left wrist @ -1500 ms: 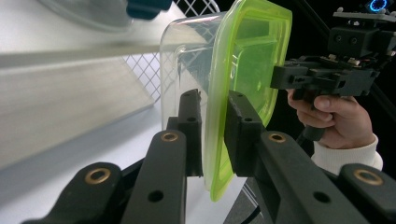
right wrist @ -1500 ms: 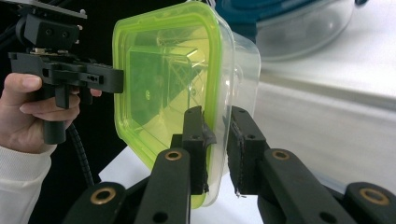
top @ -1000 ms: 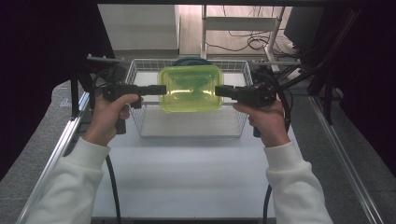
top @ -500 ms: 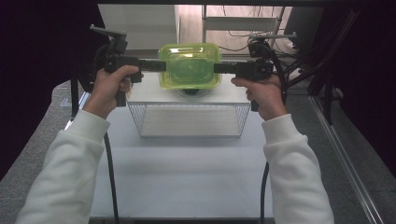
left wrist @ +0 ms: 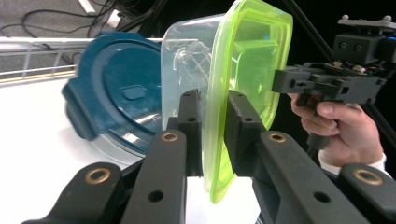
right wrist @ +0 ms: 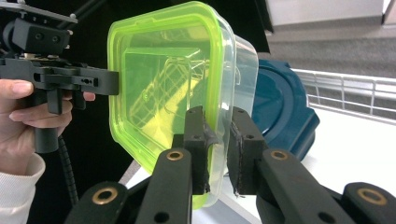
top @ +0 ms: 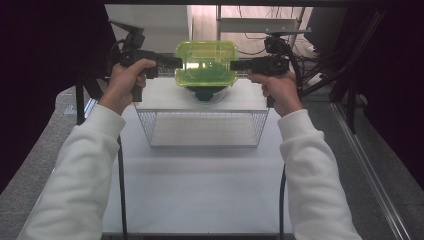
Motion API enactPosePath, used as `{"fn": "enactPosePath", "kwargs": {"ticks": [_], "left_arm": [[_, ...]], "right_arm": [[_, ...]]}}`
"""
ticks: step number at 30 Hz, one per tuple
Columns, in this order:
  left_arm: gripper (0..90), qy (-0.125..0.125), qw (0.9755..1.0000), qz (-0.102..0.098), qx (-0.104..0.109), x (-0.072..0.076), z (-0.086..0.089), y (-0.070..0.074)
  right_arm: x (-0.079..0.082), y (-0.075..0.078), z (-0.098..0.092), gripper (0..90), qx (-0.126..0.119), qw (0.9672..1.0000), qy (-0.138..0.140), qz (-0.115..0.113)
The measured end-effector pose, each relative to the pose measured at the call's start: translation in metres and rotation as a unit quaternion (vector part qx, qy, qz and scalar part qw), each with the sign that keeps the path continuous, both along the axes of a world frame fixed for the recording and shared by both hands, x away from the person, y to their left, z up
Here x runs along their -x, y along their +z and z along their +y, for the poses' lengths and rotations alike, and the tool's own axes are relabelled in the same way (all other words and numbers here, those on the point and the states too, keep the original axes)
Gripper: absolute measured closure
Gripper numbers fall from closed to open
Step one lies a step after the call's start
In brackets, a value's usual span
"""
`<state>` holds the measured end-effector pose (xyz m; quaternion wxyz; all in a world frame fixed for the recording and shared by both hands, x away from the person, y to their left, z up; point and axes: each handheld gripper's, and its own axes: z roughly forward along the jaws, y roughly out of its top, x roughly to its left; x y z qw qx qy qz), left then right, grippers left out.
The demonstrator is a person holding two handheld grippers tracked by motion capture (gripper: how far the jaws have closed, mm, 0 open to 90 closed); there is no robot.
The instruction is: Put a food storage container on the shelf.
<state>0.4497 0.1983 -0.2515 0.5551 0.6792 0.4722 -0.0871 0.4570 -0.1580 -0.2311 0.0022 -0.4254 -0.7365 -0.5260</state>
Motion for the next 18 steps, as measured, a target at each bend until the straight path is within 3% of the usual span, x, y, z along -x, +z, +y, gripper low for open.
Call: {"fn": "enactPosePath", "kwargs": {"ticks": [6,12,18], "left_arm": [[78.4,0.008,0.9997,0.024,-0.004,-0.016,0.001,-0.011],[77.5,0.009,0.9986,0.041,0.033,-0.026,0.004,-0.017],[75.9,0.022,0.9974,0.056,0.040,-0.037,0.005,-0.025]], "right_arm": [[-0.019,-0.013,0.004,77.9,0.000,0.9994,-0.010,0.032],[-0.029,-0.018,0.003,76.2,-0.013,0.9985,-0.019,0.050],[-0.041,-0.024,0.005,71.4,-0.032,0.9953,-0.036,0.085]]}}
